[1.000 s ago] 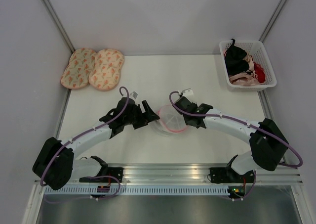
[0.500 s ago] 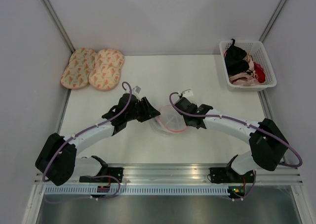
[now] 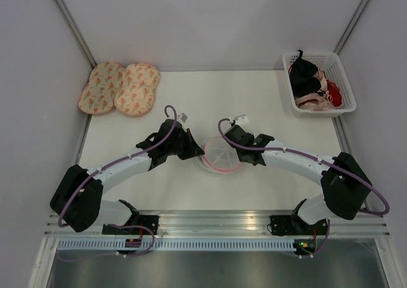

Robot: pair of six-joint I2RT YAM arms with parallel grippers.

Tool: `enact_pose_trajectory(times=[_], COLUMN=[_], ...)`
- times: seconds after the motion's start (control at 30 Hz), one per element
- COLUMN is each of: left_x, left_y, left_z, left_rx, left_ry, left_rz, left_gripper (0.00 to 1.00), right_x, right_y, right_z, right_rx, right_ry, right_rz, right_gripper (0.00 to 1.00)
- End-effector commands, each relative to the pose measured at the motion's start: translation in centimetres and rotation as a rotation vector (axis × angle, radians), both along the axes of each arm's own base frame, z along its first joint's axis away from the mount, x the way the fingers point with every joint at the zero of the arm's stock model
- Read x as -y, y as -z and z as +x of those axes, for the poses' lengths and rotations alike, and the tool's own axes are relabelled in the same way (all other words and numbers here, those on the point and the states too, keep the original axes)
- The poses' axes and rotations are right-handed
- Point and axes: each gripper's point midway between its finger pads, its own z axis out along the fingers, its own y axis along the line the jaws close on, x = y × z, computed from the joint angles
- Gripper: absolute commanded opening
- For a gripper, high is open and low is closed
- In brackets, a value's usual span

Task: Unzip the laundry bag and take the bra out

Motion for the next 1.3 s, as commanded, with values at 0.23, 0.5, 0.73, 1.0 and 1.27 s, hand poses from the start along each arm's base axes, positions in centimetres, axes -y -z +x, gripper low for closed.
enact_pose_trajectory(times=[0.23, 0.5, 0.73, 1.0, 1.27], left_x=[-2.2, -2.6, -1.6, -0.9, -0.7], left_y=[-1.4, -1.4, -0.2, 2.0, 1.7], left_z=[-2.6, -3.9, -4.3, -3.9, -3.5], left_rx=[0.049, 0.035, 0.006, -0.024, 0.008], left_ry=[0.012, 0.013, 0.039, 0.036, 0.010], left_rz=[0.012, -0.017, -0.022, -0.034, -0.076], left_gripper=[0.02, 0.02, 0.02, 0.02, 0.02], right_x=[2.5, 2.9, -1.0, -9.9, -14.4], right_y=[-0.5, -0.5, -5.1, -8.4, -8.1], right_z=[0.9, 1.1, 1.0, -1.2, -3.2], right_rx=[0.054, 0.062, 0.123, 0.082, 0.067], right_ry=[0.120, 0.147, 0.005, -0.279, -0.377], right_rz=[-0.055, -0.073, 0.136, 0.344, 0.320], right_gripper=[0.00, 0.00, 0.76, 0.77, 0.75])
